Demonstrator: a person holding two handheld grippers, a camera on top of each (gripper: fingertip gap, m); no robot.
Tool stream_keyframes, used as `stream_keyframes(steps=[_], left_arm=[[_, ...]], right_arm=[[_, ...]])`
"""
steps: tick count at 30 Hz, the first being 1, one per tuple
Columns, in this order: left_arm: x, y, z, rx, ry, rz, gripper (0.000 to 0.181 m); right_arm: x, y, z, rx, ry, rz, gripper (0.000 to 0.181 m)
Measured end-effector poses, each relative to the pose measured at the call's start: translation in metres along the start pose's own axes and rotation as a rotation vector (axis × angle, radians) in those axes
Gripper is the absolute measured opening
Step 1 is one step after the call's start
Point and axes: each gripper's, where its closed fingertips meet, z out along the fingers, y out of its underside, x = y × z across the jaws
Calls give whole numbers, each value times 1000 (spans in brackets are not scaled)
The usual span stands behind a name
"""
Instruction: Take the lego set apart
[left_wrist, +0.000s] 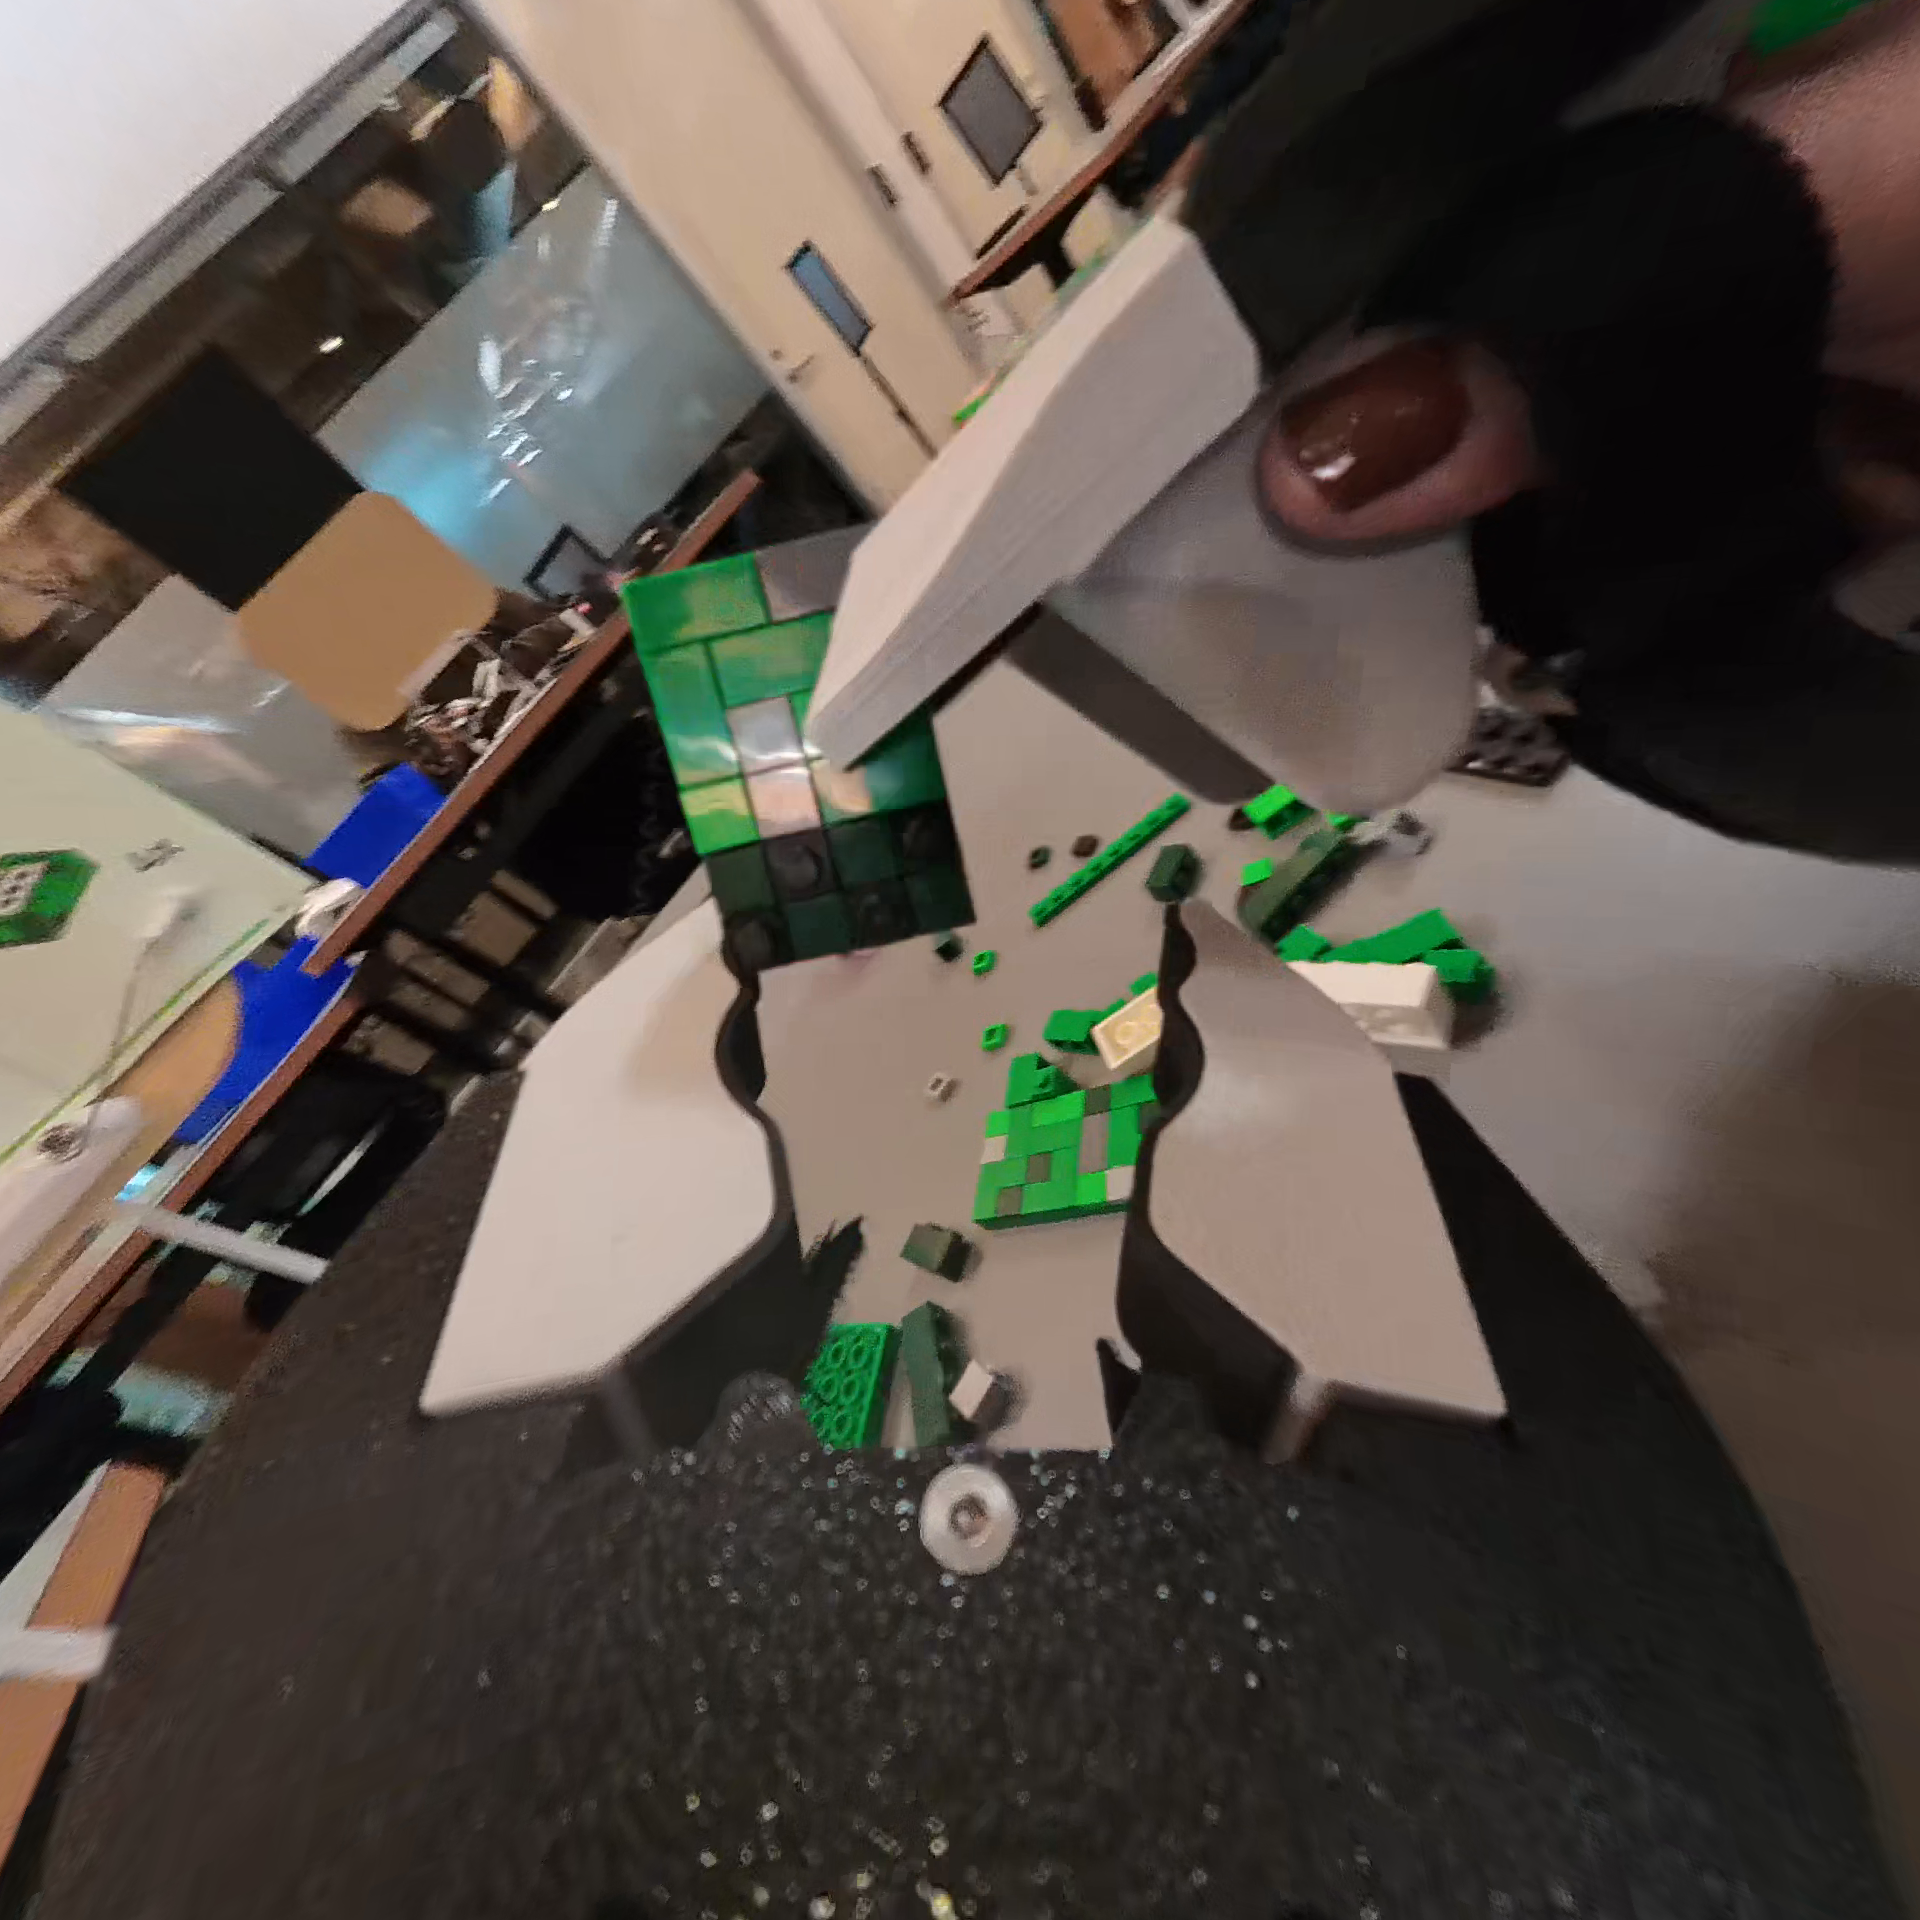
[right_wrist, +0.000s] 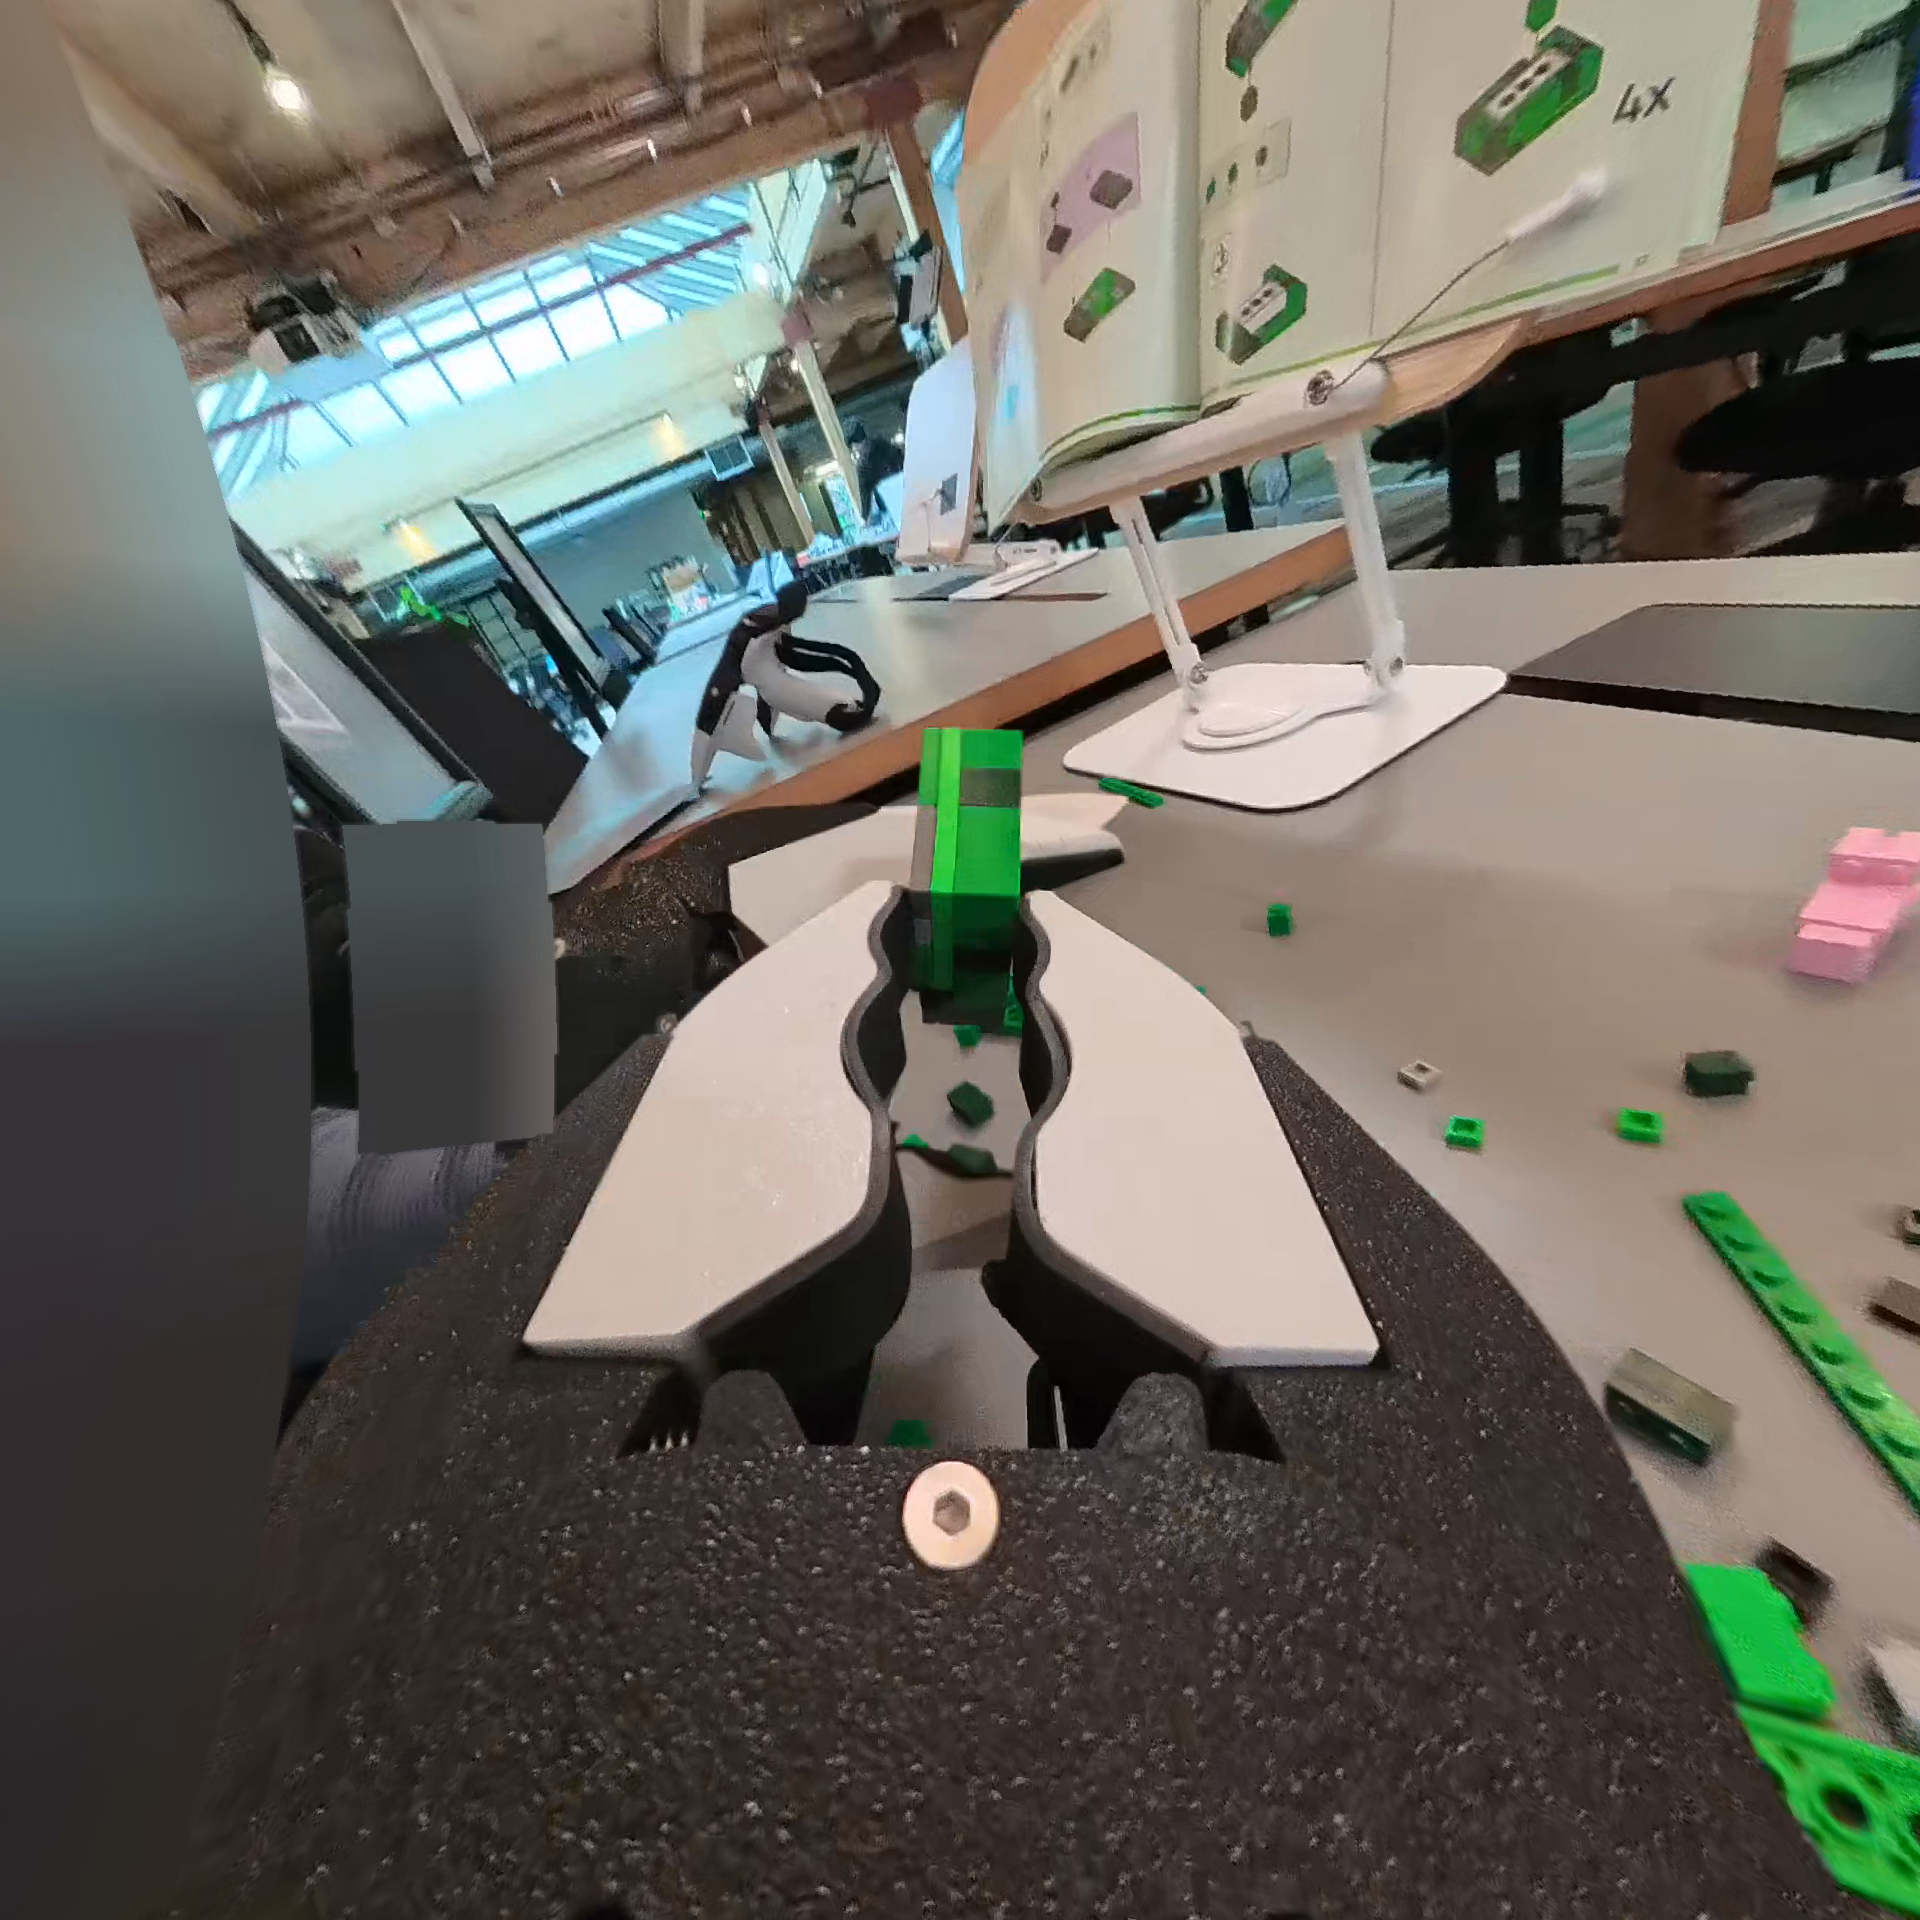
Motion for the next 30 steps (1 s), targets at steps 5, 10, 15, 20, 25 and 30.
stream_keyframes(steps=[5, 10, 15, 20, 25, 30], left_arm=[[-14, 1, -3, 31, -34, -76, 52], [-8, 7, 0, -8, -18, -28, 53], [-3, 10, 1, -17, 23, -3, 38], [-5, 26, -2, -83, 130, -11, 37], [-10, 42, -21, -104, 331, -112, 37], [-1, 53, -35, -114, 474, -154, 37]], right_arm=[[5, 10, 2, 10, -1, 55, 17], [4, 17, -1, 38, -32, 141, 17], [6, 20, -1, 39, -36, 168, 17], [16, 22, -4, 0, 70, 37, 36], [20, 16, -19, -121, 177, -298, 48], [13, 43, -12, -296, 154, -514, 57]])
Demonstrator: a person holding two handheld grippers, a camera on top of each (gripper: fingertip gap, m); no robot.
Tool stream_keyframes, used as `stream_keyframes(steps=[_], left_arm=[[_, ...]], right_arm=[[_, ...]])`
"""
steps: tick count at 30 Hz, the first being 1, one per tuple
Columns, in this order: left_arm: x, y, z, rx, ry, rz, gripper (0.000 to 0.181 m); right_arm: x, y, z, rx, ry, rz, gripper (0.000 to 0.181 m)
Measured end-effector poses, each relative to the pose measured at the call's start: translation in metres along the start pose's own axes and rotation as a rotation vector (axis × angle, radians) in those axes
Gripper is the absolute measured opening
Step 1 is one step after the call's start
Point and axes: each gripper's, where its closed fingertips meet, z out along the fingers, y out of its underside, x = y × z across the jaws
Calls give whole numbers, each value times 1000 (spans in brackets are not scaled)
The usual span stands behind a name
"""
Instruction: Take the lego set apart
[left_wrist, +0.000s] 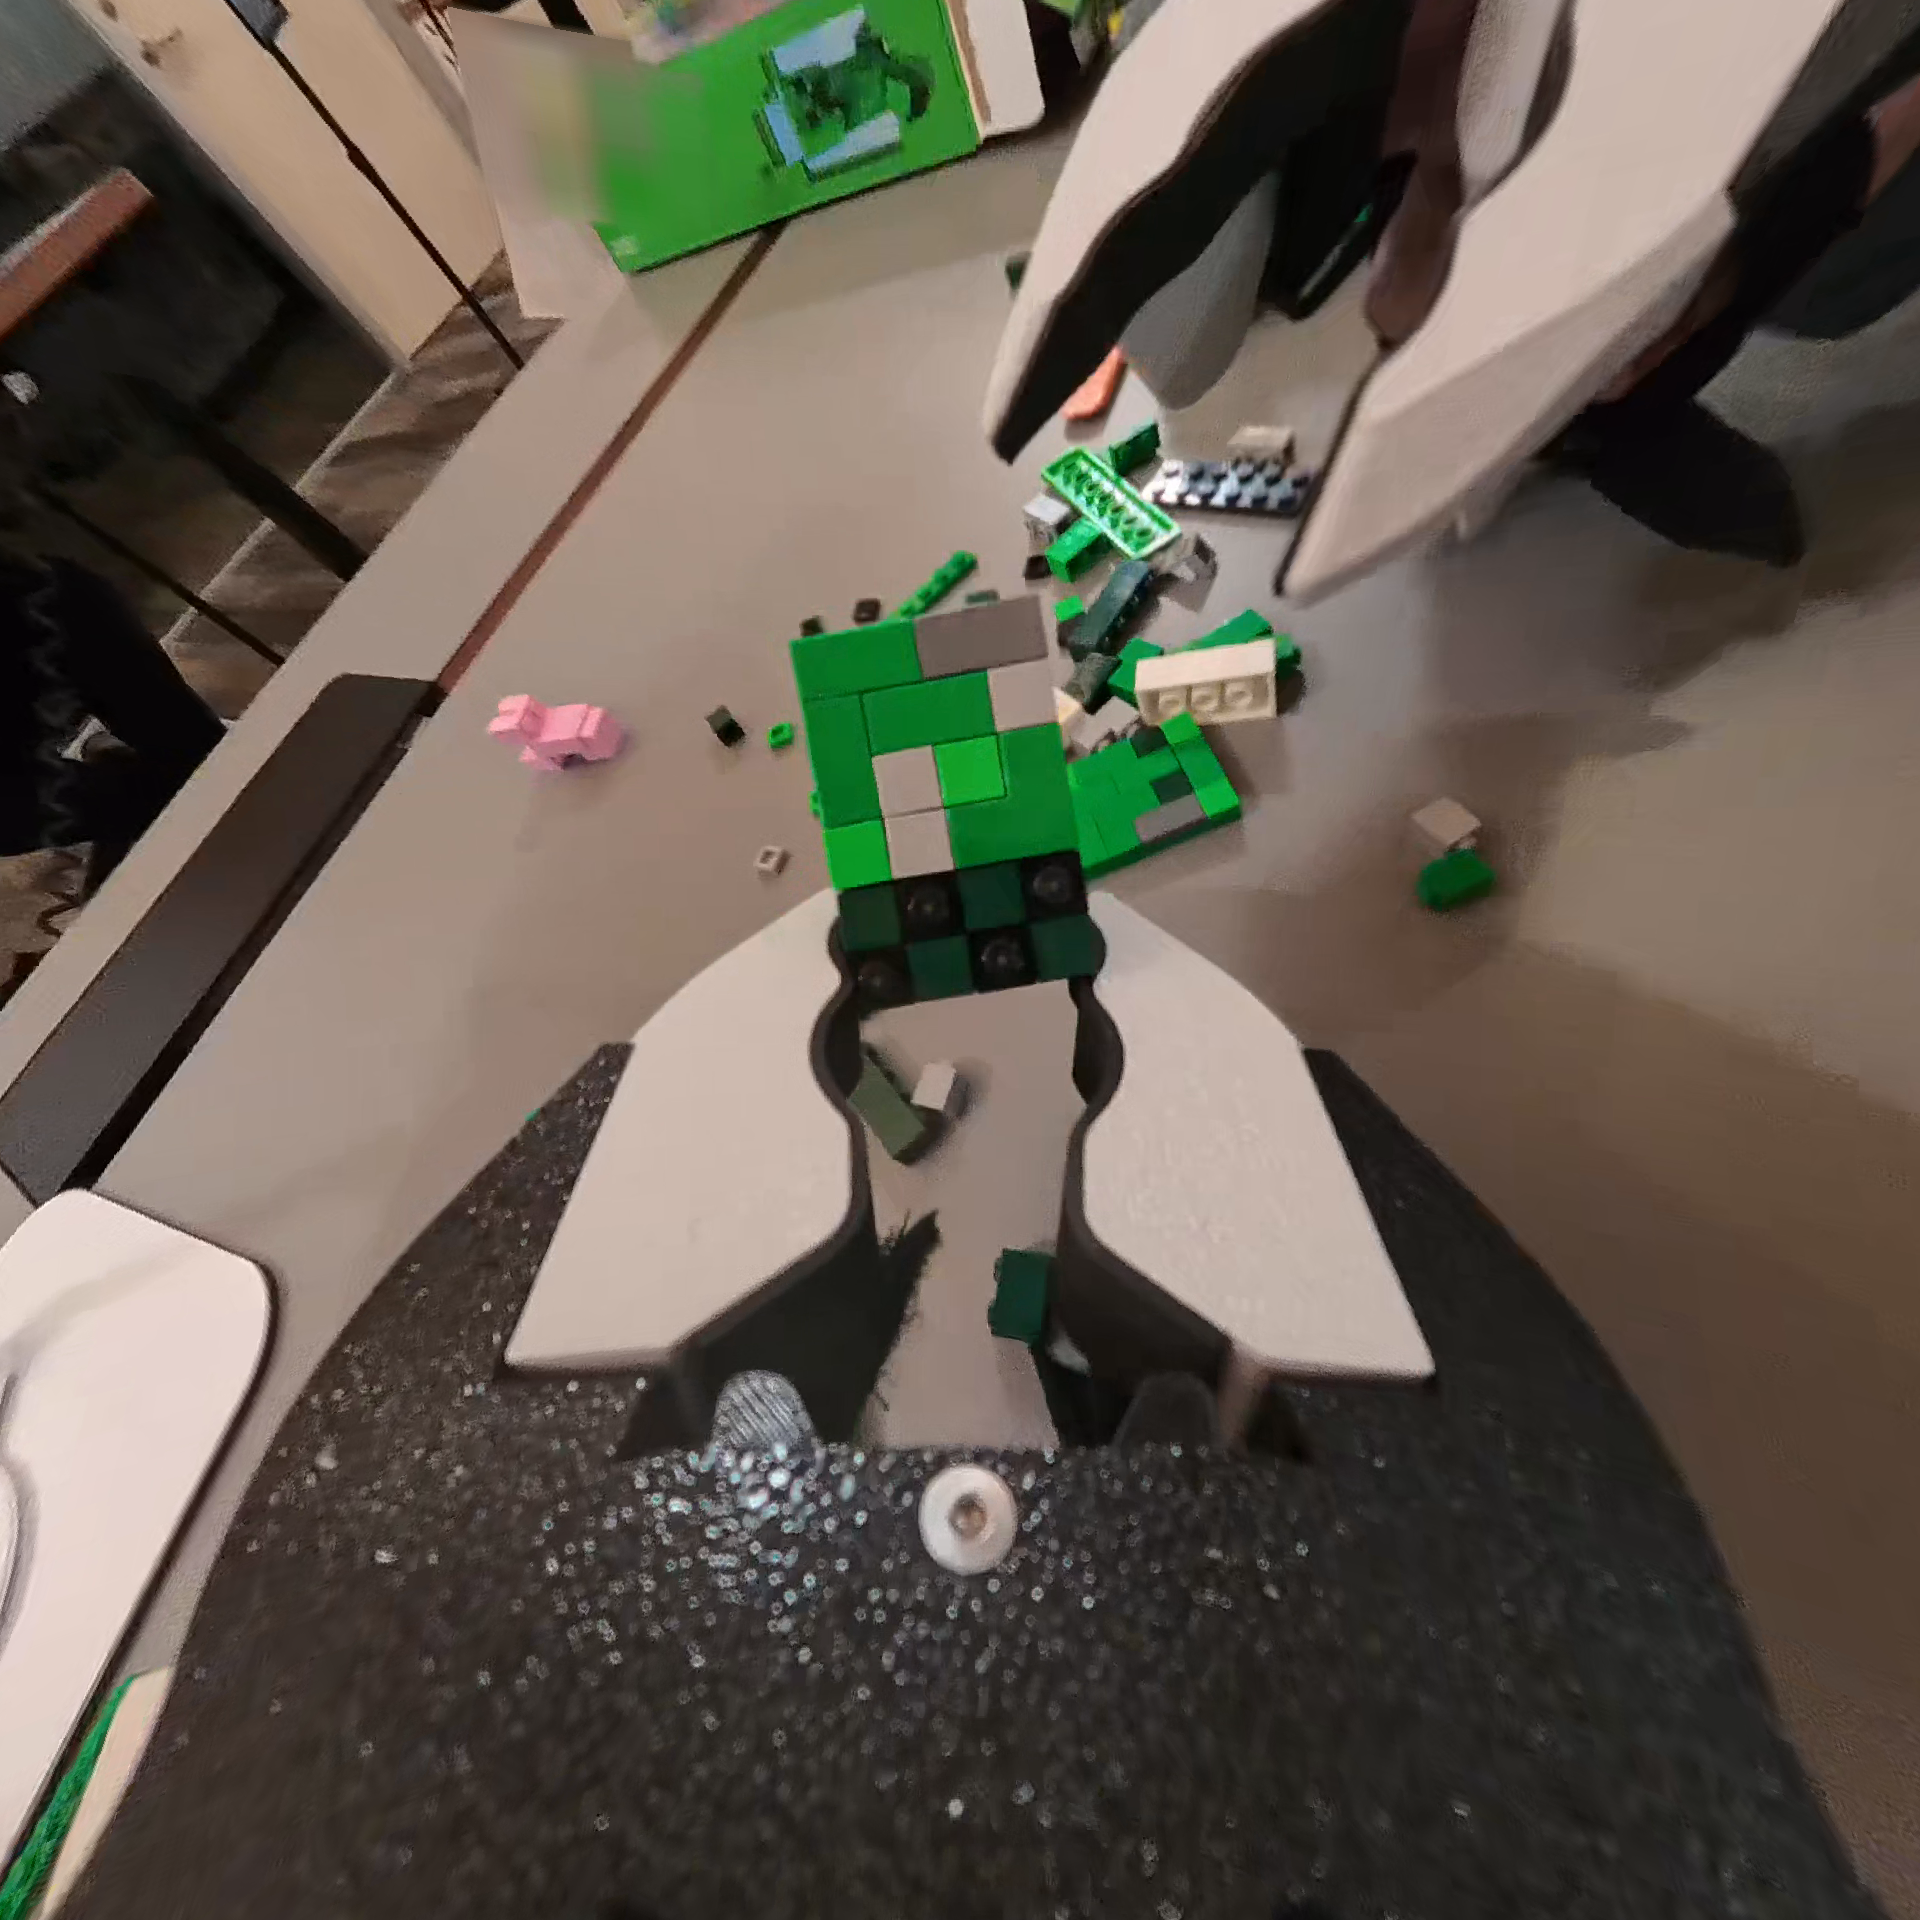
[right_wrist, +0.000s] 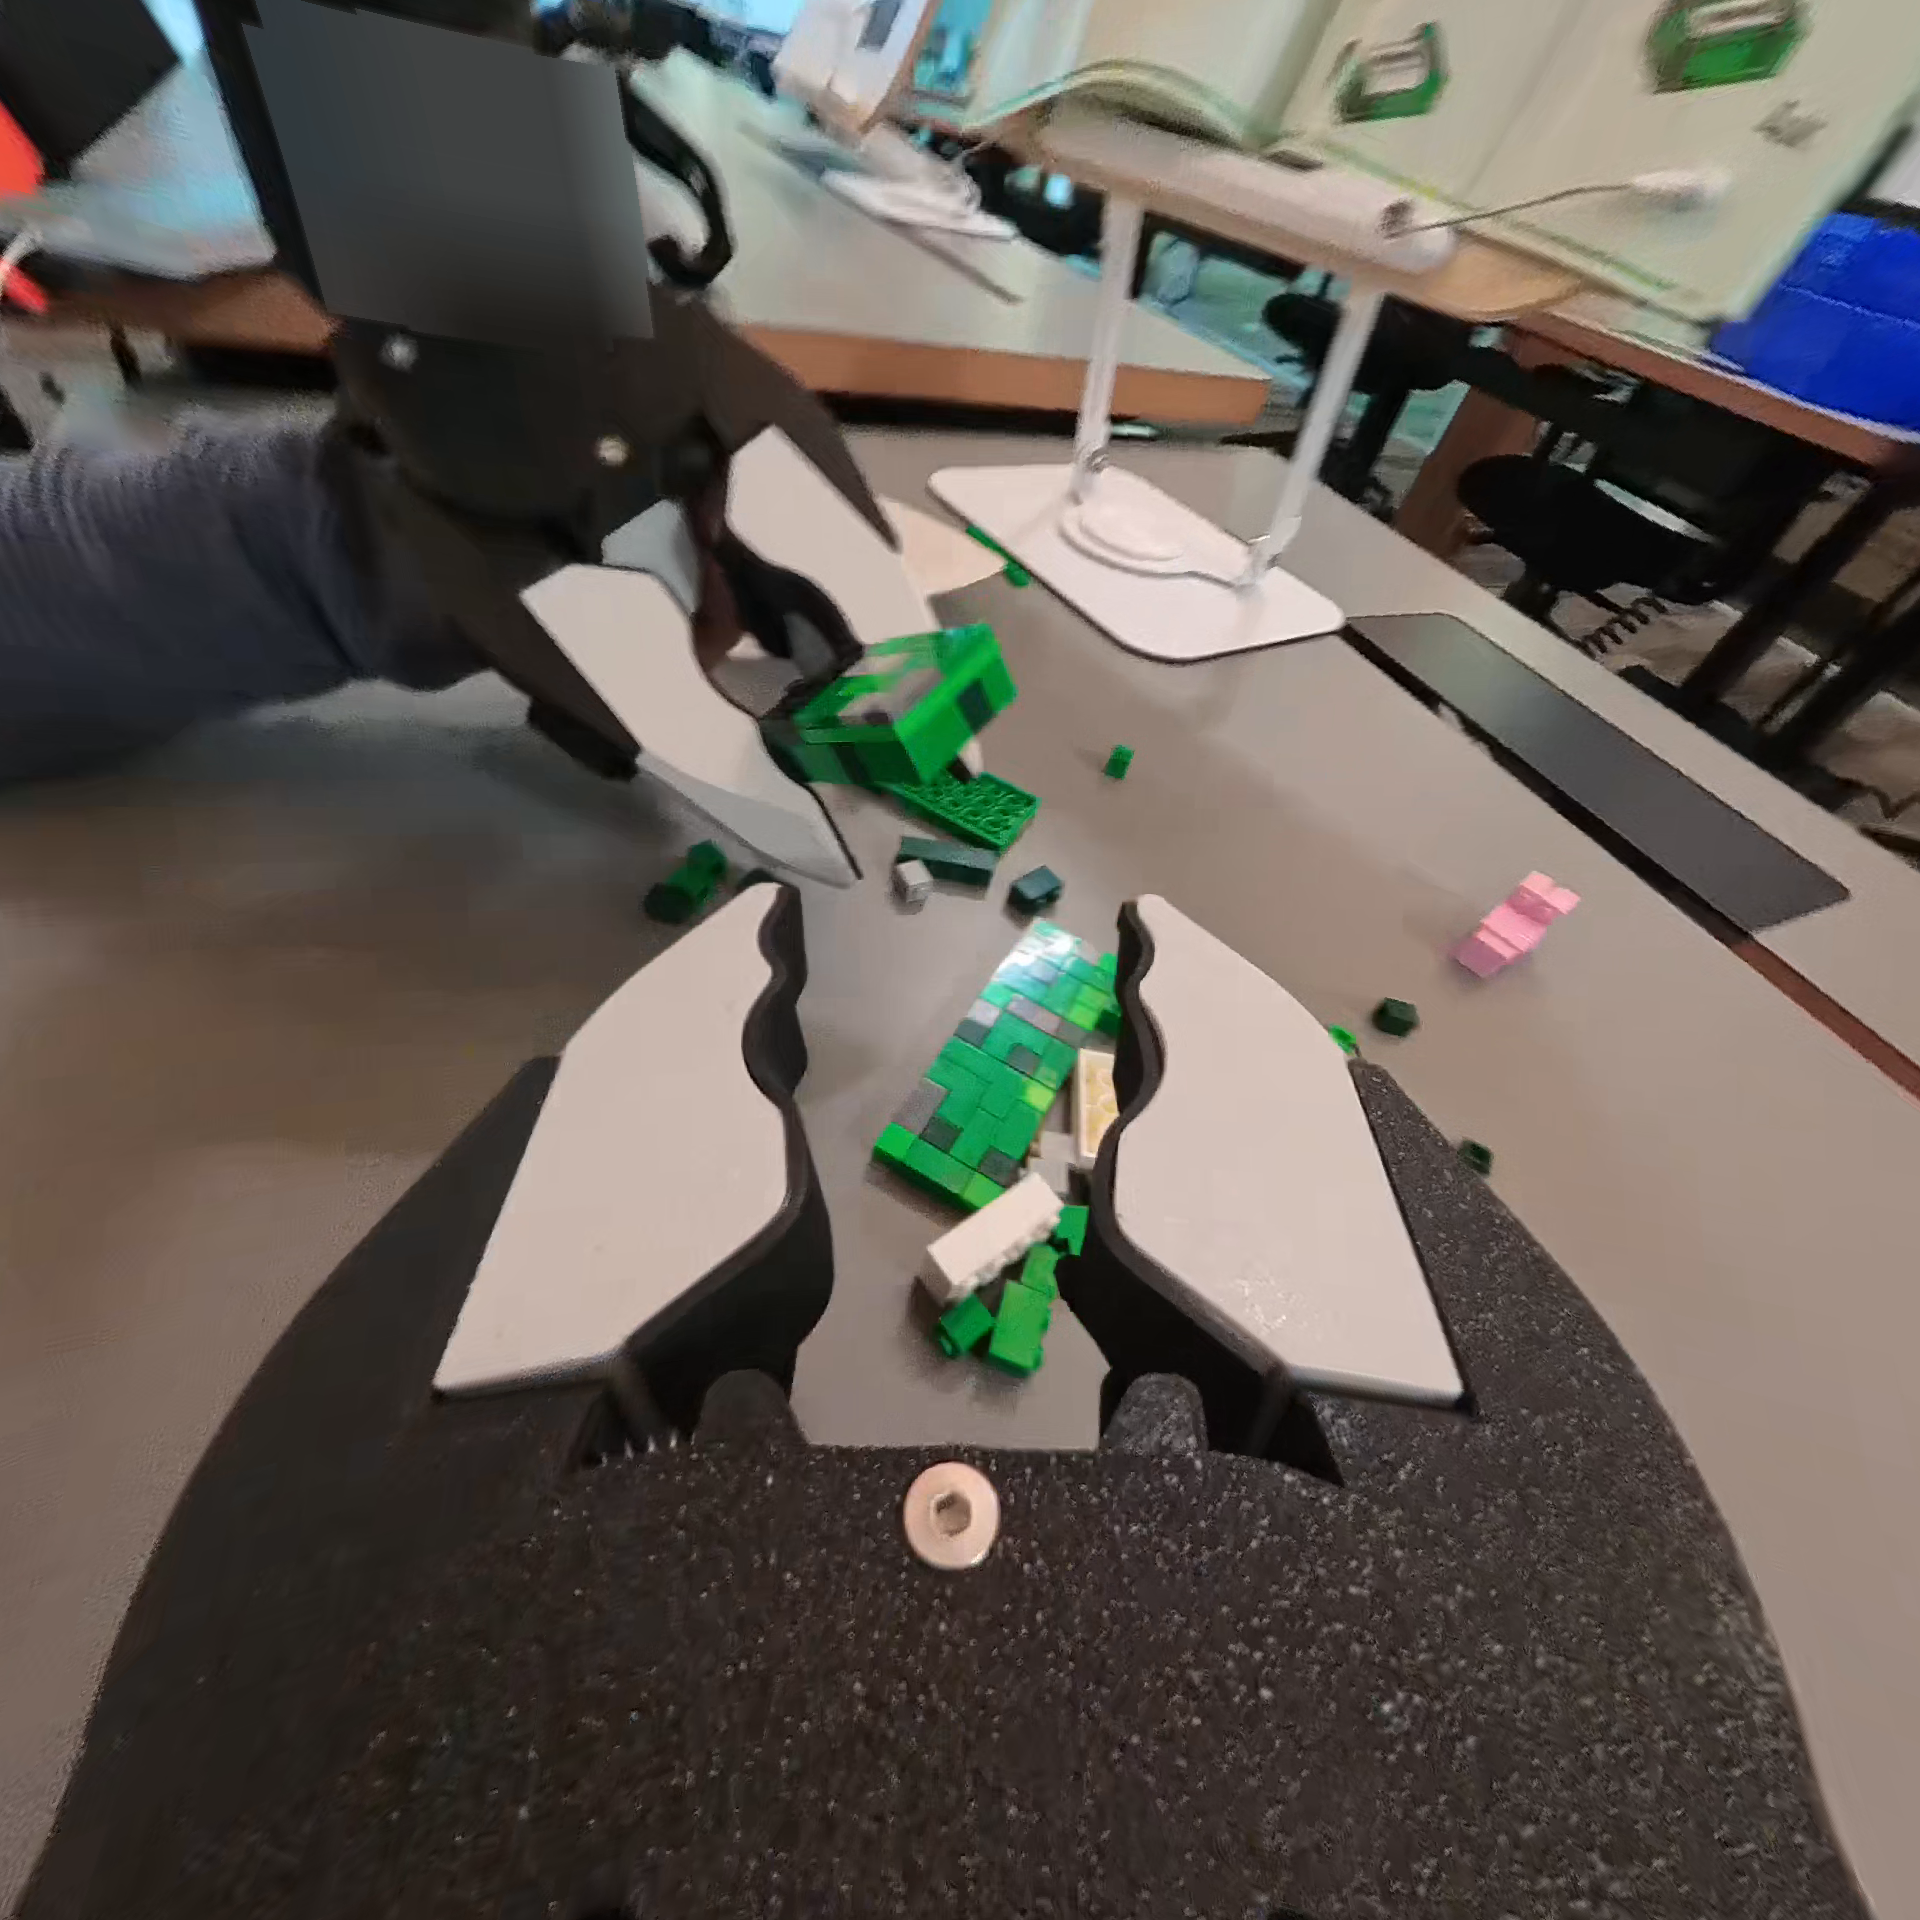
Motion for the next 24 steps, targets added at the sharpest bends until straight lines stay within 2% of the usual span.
stream_keyframes(steps=[5, 8, 14, 17, 24], left_arm=[[32, -2, 4, -6, 167, 69, 37], [43, 7, 7, -53, 226, 109, 37], [58, 3, 5, -37, 300, 151, 37], [66, 5, 3, -57, 350, 164, 37], [74, 0, -2, -41, 409, 146, 37]], right_arm=[[-31, 9, 12, -72, -95, -183, 70], [-42, 11, 11, -92, -150, -245, 70], [-51, 21, 8, -168, -195, -312, 59], [-48, 24, 5, -196, -183, -329, 36], [-53, 22, 1, -181, -236, -300, 36]])
